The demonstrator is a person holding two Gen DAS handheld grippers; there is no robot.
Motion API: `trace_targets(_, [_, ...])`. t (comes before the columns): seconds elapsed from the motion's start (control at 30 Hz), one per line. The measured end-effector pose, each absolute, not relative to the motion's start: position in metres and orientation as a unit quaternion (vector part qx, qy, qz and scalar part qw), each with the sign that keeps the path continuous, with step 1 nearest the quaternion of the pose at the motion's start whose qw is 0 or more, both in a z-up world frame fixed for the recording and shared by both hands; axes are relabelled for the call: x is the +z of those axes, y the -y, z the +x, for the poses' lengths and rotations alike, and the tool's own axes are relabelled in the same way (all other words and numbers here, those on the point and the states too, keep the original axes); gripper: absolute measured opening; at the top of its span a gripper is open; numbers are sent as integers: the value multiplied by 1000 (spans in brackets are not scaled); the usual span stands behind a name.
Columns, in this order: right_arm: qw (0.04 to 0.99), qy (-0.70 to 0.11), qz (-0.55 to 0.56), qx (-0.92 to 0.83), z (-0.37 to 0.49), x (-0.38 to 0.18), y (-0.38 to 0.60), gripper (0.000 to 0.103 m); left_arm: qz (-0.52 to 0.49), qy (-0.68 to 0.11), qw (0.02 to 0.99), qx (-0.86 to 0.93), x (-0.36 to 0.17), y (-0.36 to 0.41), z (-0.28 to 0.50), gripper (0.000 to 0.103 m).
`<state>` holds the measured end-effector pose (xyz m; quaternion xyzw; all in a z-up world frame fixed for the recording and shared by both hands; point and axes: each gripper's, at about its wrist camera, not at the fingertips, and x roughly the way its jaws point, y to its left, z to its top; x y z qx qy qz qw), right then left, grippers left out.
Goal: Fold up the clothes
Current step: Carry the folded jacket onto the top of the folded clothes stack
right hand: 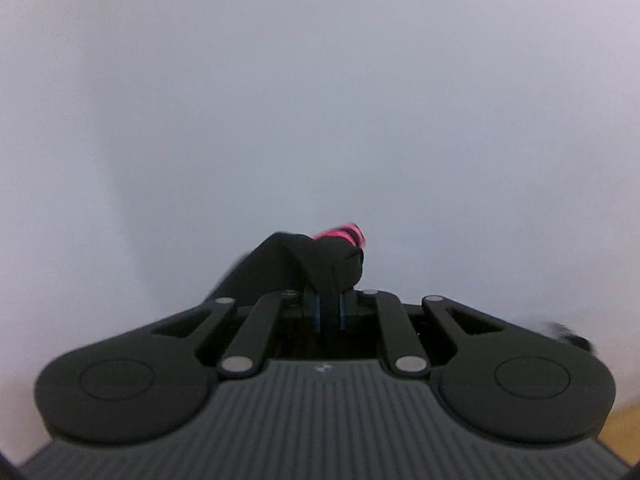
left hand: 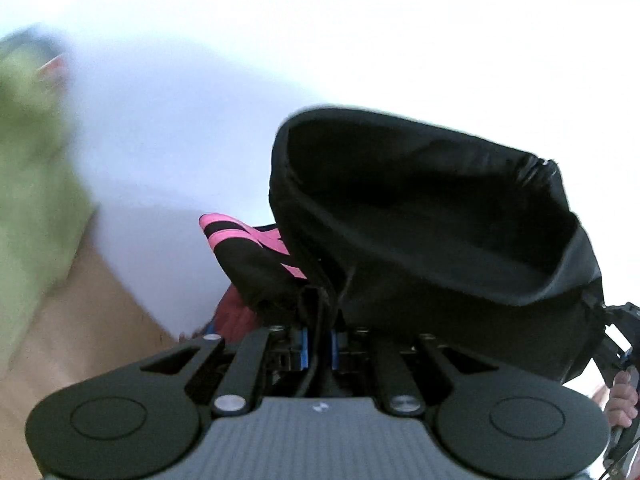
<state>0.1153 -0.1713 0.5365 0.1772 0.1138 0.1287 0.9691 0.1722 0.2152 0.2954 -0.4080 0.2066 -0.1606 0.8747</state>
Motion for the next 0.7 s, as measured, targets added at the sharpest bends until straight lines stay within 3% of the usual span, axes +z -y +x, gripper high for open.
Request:
trace_targets(0.17, [936, -226, 269, -12, 202, 449, 267, 13, -294, -330, 887, -132, 305, -155, 278, 12])
trace_targets(0.23, [915, -262, 302, -49, 222, 401, 298, 20, -273, -343, 891, -116, 294, -141, 300, 13])
trace_targets(0.33, [913, -246, 323, -50, 221, 366, 325, 45, -287, -338, 890, -111, 283, -136, 306, 19])
trace_targets(0.37, [920, -232, 312, -56, 218, 364, 329, 58, -285, -335, 892, -108, 284, -138, 306, 23])
trace_targets(0.4, [928, -212, 298, -67, 213, 366, 331, 64, -283, -331, 894, -104, 284, -141, 307, 24])
trace_targets(0.57, [977, -86, 165, -107, 189, 398, 309, 64, -232, -299, 921, -90, 291, -147, 294, 24])
trace_targets(0.7, [993, -90, -62, 42, 195, 415, 227, 61, -237, -247, 934, -105, 303, -155, 259, 24])
